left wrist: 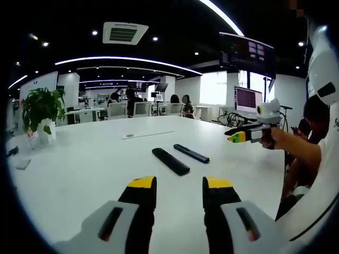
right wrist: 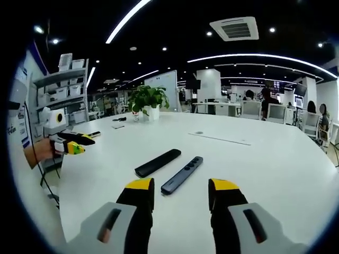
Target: Pflip the remote and laser pointer to the front side, press the buttons, and align them neatly on the table
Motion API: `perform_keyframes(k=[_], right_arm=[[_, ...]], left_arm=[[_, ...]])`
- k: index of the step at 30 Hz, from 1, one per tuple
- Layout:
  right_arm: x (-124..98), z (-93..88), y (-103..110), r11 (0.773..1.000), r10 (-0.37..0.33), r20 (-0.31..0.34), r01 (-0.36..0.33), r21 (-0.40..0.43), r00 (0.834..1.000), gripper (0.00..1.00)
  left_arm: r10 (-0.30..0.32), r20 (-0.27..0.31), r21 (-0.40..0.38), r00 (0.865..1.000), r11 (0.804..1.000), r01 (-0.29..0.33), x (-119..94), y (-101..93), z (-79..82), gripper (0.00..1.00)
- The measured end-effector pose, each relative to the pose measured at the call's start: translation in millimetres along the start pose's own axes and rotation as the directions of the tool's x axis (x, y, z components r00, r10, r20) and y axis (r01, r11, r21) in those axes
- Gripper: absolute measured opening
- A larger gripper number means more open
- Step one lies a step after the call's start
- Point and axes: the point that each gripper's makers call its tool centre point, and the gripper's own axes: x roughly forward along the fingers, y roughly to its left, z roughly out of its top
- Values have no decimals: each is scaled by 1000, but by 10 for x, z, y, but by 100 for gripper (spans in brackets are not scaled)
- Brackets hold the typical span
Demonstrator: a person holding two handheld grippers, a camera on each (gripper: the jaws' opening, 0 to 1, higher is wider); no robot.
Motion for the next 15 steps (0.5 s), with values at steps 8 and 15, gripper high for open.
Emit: perform_keyframes(k=[8,15], right_arm=[[-77,44,-17,1000,-28,32,28,-11,999,43],[-128,75,-7,1000,-27,48,27,2,998,43]], left_arm=[[8,-2,-1,1000,1000,-8,-27,14,-19,36],[8,0,-1,1000,1000,-8,-29,16,-16,36]])
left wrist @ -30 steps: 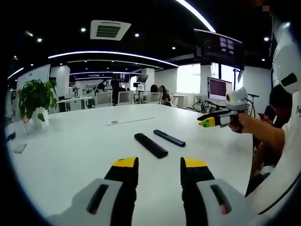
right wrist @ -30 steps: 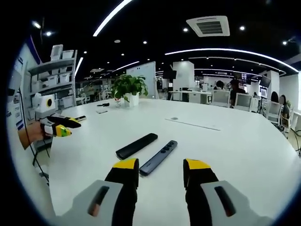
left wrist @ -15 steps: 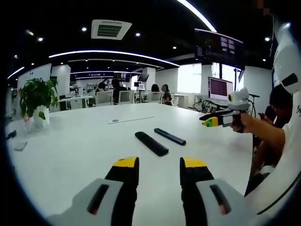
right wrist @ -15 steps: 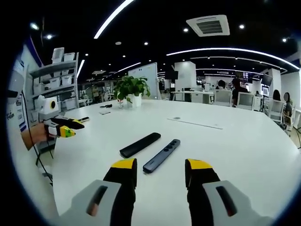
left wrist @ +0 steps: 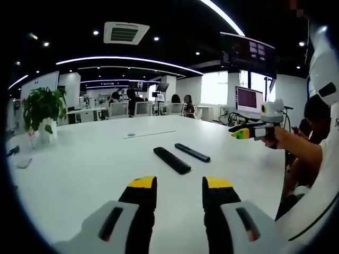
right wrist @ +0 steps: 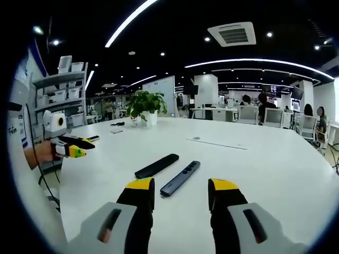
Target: Pflip the remote and laser pointer to the front side, press the buttons, and align them neatly on the table
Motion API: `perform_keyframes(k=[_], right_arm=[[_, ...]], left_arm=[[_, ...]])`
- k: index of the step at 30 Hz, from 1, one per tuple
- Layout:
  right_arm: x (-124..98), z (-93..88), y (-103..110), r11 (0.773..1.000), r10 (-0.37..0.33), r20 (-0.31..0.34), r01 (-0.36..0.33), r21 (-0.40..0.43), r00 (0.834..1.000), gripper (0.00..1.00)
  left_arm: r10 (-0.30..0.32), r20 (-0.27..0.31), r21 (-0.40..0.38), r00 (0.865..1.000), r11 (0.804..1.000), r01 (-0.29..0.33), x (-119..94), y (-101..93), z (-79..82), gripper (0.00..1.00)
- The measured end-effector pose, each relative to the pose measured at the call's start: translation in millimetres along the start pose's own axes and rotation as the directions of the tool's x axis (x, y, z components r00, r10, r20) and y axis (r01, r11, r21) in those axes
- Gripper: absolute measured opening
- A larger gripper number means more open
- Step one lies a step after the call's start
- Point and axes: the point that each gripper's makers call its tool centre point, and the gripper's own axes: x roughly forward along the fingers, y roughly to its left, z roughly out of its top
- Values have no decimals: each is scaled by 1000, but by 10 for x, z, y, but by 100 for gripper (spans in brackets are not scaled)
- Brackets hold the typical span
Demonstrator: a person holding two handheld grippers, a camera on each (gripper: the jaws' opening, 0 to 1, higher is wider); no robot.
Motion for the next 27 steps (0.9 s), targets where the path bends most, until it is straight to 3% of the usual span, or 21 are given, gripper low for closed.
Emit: perform_keyframes(k=[27], right_arm=[[-102,51,123,1000,23,4,-23,-17,1000,44]], left_arm=[[2,2,10,1000,1000,-2,-4,11,21,35]])
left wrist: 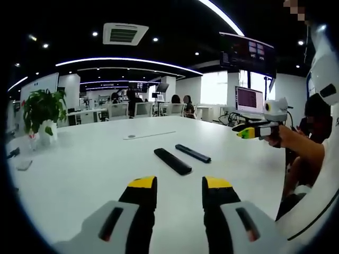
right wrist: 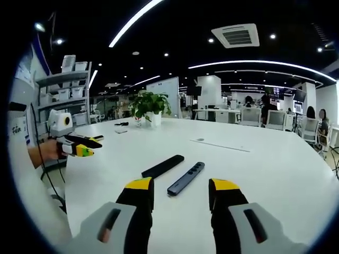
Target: Pflip the remote and laser pointer to the front side, press the buttons, and align them neatly on the table
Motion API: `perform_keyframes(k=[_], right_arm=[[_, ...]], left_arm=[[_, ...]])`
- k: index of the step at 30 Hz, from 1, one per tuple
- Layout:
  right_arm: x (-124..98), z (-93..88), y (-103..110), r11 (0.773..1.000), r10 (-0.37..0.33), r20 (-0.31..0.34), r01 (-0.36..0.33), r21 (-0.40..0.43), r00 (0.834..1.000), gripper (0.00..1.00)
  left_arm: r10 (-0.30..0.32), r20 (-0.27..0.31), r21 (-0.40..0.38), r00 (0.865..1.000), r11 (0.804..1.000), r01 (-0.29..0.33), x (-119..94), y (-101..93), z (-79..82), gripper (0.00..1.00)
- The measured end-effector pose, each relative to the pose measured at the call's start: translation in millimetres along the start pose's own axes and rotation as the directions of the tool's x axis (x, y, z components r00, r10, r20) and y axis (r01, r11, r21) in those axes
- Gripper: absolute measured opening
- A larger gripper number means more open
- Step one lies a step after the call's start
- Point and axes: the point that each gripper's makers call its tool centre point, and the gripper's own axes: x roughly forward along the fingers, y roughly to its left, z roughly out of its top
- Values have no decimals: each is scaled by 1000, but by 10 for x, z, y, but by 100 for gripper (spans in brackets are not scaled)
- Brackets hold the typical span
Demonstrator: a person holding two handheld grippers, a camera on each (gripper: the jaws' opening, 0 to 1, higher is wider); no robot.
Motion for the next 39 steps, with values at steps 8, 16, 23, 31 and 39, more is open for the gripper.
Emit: perform_keyframes(k=[8,16,23,31,39], right_arm=[[-44,57,10,999,17,32,-18,38,999,44],[-106,120,10,1000,10,38,-11,20,999,44],[-118,100,27,1000,11,35,-12,16,999,44],[-115,118,9,1000,7,31,-7,4,1000,43],[-168,86,51,1000,-3,38,3,1,999,43]], left_arm=[[1,0,3,1000,1000,-1,-8,-7,5,35],[-11,11,5,1000,1000,11,17,-50,27,35],[-8,22,15,1000,1000,8,-16,-85,45,34],[3,19,16,1000,1000,-3,-42,-65,27,34],[0,19,11,1000,1000,0,-53,-71,21,35]])
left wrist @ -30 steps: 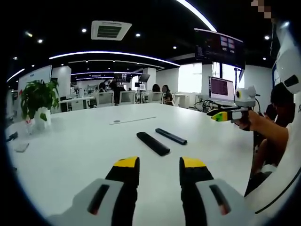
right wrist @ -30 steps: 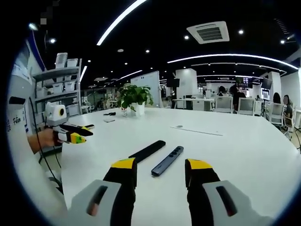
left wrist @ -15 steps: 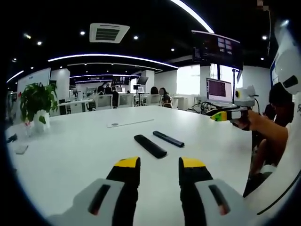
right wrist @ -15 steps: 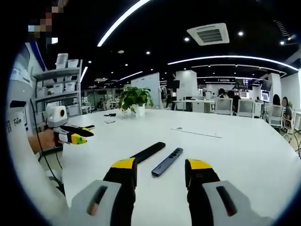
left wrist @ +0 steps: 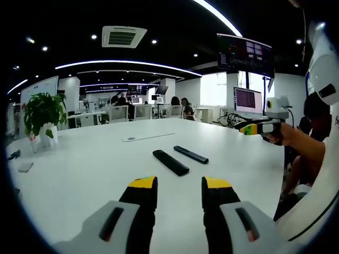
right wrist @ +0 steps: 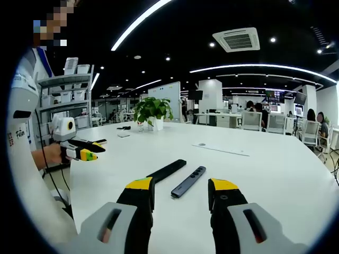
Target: Pflip the remote and laser pointer to the front side, press the buttons, and align them neatly on the table
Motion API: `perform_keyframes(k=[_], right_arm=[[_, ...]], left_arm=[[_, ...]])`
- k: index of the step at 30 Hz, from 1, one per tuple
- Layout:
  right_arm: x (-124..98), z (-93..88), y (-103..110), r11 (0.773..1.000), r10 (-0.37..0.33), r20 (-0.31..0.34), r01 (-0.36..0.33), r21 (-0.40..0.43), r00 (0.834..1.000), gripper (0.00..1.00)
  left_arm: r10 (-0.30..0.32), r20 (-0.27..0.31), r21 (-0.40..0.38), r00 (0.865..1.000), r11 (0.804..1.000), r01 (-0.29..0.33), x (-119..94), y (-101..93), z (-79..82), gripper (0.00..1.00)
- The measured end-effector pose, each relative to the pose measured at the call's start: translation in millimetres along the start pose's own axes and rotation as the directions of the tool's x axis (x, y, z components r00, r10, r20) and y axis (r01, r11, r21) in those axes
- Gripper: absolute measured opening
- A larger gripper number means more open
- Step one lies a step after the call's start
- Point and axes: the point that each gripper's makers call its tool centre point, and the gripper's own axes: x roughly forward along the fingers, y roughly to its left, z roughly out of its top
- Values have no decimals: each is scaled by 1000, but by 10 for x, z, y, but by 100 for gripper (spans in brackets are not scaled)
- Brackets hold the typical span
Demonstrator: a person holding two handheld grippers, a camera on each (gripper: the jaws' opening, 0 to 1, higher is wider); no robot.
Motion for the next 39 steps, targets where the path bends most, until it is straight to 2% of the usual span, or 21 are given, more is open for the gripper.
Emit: perform_keyframes(k=[11,19,23,26,29,31,32,35,39], right_arm=[[-63,-78,16,999,-13,14,13,35,1000,43],[-15,-118,12,1000,-1,2,1,10,1000,42],[4,-88,-20,1000,-8,17,8,15,1000,42],[6,-99,1,1000,-5,16,5,-14,1000,42],[15,-248,53,1000,-15,-10,15,-20,1000,41],[17,-247,156,1000,20,-1,-20,-24,1000,41],[14,-240,171,1000,16,1,-16,-23,1000,41],[23,-229,263,997,50,7,-50,52,999,42],[-10,-199,282,996,64,11,-65,67,998,42]], left_arm=[[0,-3,-3,1000,1000,0,4,-21,-20,35],[-7,-7,2,1000,1000,7,24,-24,-20,35],[-8,-7,3,1000,1000,8,17,-16,-14,35],[-11,-9,3,1000,1000,11,14,-14,-19,35],[-11,-12,-1,1000,1000,11,15,-20,-42,35],[0,-7,-1,1000,1000,0,-14,-11,-40,35],[8,-3,-8,1000,1000,-8,-27,8,-39,35],[22,0,-17,1000,1000,-22,-46,39,-45,35],[19,2,-6,1000,1000,-19,-41,40,-46,35]])
